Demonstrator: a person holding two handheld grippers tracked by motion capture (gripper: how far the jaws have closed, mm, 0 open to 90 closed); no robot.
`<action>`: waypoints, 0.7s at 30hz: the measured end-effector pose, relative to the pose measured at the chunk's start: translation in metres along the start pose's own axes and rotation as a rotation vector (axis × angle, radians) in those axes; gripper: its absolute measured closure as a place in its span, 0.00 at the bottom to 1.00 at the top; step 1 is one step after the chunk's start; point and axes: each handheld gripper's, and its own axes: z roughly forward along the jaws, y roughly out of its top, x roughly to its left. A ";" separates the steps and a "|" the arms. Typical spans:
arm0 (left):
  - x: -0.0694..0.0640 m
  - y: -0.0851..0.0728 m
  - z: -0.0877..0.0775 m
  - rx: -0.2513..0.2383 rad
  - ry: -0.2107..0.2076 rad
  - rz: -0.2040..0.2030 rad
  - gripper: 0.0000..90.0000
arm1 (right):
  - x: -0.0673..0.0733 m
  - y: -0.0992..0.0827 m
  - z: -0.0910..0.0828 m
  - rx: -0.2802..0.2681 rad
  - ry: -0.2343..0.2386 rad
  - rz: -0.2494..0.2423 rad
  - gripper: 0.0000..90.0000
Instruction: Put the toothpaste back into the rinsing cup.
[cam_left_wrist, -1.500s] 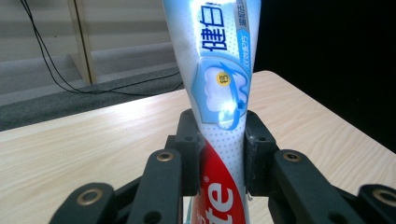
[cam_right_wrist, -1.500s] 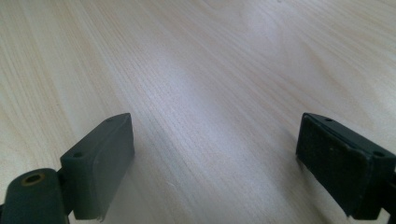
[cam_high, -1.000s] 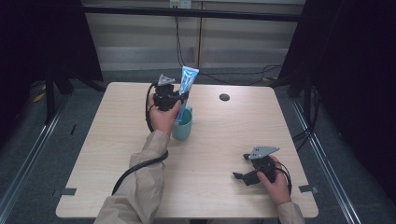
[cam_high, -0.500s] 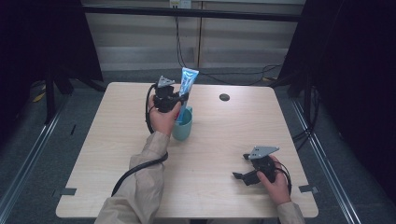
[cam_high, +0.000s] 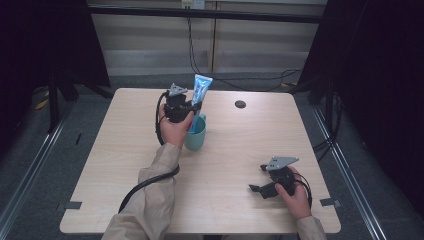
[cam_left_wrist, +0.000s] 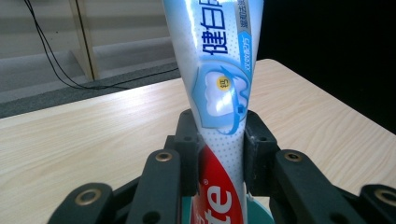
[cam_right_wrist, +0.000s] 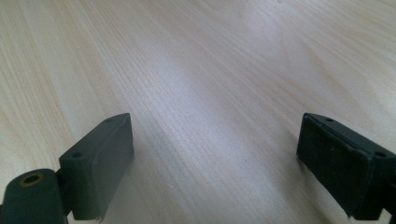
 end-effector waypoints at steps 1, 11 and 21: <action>0.000 0.000 -0.001 0.000 -0.002 0.003 0.80 | 0.000 0.000 0.000 0.000 0.000 0.000 0.12; 0.000 -0.002 -0.005 0.010 0.001 0.007 0.80 | 0.000 0.000 0.000 0.000 0.000 0.001 0.12; -0.001 -0.005 -0.008 0.015 -0.003 0.009 0.79 | 0.000 0.000 0.000 0.000 0.000 0.000 0.12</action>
